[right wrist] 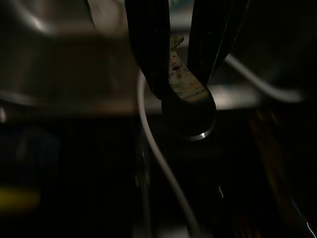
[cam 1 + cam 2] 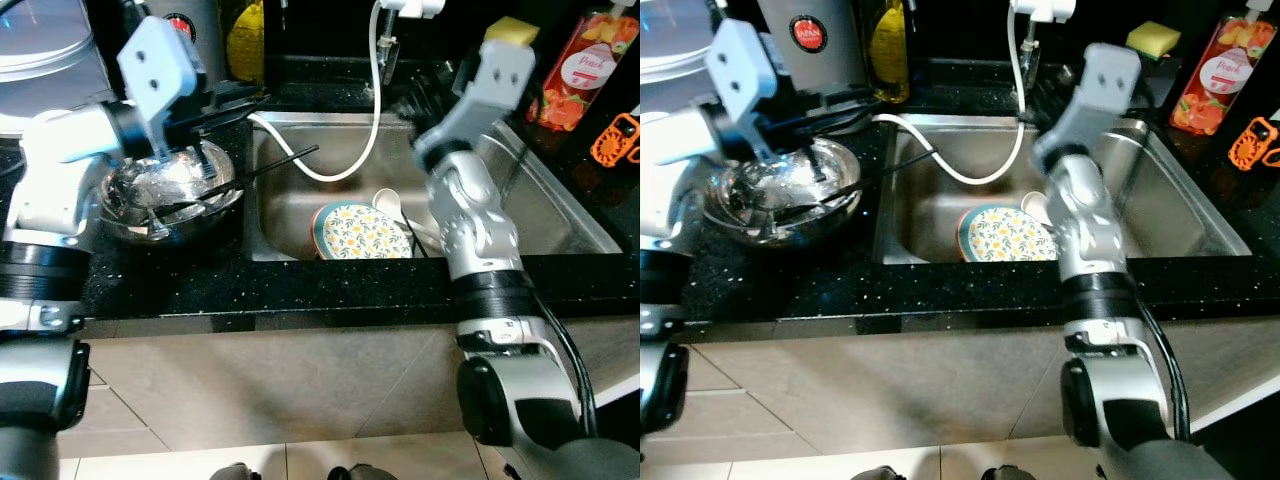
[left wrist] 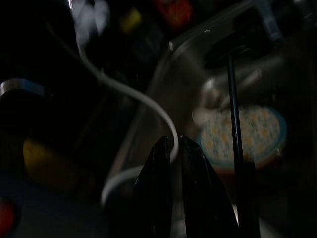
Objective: Kitchen organization
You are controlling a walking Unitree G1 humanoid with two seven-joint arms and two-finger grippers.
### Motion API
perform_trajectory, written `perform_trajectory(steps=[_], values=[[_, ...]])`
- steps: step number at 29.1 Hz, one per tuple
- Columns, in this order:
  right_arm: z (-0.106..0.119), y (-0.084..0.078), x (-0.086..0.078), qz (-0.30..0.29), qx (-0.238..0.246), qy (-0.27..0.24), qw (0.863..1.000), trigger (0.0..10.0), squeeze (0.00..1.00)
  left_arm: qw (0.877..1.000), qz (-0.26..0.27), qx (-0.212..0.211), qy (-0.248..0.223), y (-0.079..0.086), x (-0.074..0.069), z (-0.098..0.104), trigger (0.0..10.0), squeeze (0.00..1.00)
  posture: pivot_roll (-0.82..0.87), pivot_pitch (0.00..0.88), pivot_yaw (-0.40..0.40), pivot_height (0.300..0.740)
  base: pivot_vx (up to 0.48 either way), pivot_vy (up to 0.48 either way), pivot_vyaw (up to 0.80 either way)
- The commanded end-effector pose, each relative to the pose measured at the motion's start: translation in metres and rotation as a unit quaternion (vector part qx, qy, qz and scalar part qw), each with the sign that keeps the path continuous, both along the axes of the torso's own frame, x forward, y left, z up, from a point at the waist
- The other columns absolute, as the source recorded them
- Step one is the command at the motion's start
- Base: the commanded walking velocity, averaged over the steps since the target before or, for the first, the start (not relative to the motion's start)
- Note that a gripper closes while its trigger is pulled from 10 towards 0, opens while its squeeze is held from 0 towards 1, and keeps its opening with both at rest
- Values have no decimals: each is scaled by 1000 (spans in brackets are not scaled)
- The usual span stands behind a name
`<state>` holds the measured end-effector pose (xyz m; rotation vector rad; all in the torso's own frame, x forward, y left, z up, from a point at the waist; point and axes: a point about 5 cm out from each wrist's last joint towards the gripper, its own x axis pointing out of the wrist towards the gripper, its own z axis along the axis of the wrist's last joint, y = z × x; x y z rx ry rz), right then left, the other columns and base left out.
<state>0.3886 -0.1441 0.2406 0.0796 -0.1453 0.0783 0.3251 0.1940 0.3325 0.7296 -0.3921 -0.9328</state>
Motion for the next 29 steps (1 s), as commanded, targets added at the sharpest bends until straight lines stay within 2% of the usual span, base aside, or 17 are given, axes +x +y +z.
perform_trajectory(steps=[1, 2, 4, 5, 6, 7, 12, 13, 14, 20, 24, 25, 27, 29], values=[[-26, 2, -1, 19, -36, 61, 997, 10000, 0, 999, 15, 47, 18, 15, -7, -1, 10000, 0, 192, 27, -56, 740, 0, 0, 0], [-26, 2, -1, 19, -36, 61, 997, 10000, 0, 999, 15, 47, 18, 15, -7, -1, 10000, 0, 192, 27, -56, 740, 0, 0, 0], [-52, 12, -6, 54, -53, 110, 991, 10000, 0, 996, 27, 70, 46, 34, -17, 2, 10000, 0, 194, 30, -55, 740, 0, 0, 0], [-52, 12, -6, 54, -53, 110, 991, 10000, 0, 996, 27, 70, 46, 34, -17, 2, 10000, 0, 194, 30, -55, 740, 0, 0, 0], [-61, 18, -8, 76, -52, 125, 988, 10000, 1000, 995, 30, 73, 62, 42, -21, 2, 10000, 0, 198, 33, -54, 740, 0, 0, 0], [-65, 23, -9, 89, -48, 130, 986, 10000, 1000, 993, 37, 79, 80, 51, -25, 1, 10000, 0, 198, 33, -54, 740, 0, 0, 0], [-61, 28, -8, 98, -40, 118, 987, 10000, 1000, 985, 40, 108, 125, 65, -35, -8, 10000, 0, 205, 36, -56, 740, 0, 0, 0], [-54, 27, -6, 98, -30, 101, 990, 10000, 169, 983, 39, 117, 138, 68, -37, -11, 10000, 0, 208, 38, -59, 740, 0, 0, 0], [-48, 26, -5, 98, -22, 89, 991, 10000, 0, 981, 41, 121, 144, 70, -37, -12, 10000, 0, 211, 37, -63, 740, 0, 0, 0], [-24, 23, -5, 101, 26, 34, 994, 10000, 0, 976, 46, 131, 166, 76, -36, -17, 10000, 0, 211, 37, -63, 740, 0, 0, 0], [-15, 19, -7, 100, 61, 7, 993, 10000, 0, 977, 51, 130, 159, 76, -35, -15, 10000, 0, 211, 37, -63, 740, 0, 0, 0], [-12, 16, -8, 97, 73, -6, 993, 10000, 0, 979, 52, 125, 154, 76, -35, -12, 10000, 0, 202, 34, -56, 740, 0, 0, 0], [0, 6, -14, 86, 110, -53, 989, 10000, 0, 987, 69, 96, 110, 75, -33, 0, 10000, 0, 200, 36, -49, 740, 0, 0, 0], [3, 3, -15, 84, 121, -66, 987, 10000, 0, 989, 76, 85, 95, 75, -32, 3, 10000, 0, 200, 36, -49, 740, 0, 0, 0]])
